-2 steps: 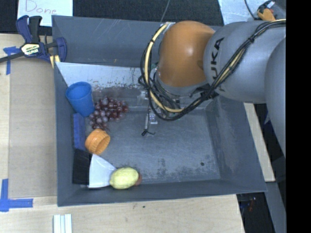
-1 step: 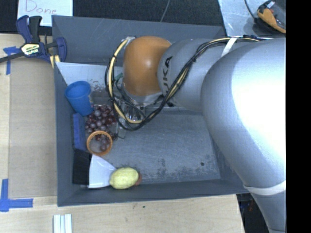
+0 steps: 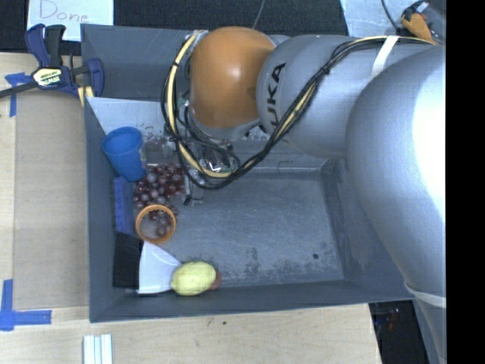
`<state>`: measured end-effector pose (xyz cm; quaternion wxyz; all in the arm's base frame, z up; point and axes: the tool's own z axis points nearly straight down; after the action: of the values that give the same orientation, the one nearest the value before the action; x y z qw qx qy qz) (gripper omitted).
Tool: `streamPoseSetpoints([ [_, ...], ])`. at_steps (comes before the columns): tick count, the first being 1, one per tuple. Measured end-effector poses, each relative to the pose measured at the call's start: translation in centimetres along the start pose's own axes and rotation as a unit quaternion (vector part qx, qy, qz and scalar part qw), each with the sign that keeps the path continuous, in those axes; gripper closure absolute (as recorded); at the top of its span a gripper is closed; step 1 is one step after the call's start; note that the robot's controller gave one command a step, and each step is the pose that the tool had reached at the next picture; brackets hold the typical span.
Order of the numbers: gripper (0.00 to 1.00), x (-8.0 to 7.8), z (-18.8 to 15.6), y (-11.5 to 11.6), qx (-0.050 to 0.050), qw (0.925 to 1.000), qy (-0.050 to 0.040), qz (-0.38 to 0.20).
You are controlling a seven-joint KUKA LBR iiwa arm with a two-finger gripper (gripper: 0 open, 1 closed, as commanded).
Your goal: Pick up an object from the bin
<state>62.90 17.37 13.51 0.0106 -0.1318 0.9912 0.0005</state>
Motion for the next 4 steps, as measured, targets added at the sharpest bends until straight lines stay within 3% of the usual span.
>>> streamPoseSetpoints([
  [1, 0.0, 0.4, 3.4, 2.2, 0.0, 0.9993, 0.0087, 0.036],
  [2, 0.0, 0.0, 6.3, 1.2, 0.0, 0.9968, 0.0007, -0.081],
  [3, 1.0, 0.0, 6.2, 1.0, 0.001, 0.9952, 0.004, 0.098],
  [4, 1.0, 0.0, 6.2, 1.0, 0.001, 0.9952, 0.004, 0.098],
])
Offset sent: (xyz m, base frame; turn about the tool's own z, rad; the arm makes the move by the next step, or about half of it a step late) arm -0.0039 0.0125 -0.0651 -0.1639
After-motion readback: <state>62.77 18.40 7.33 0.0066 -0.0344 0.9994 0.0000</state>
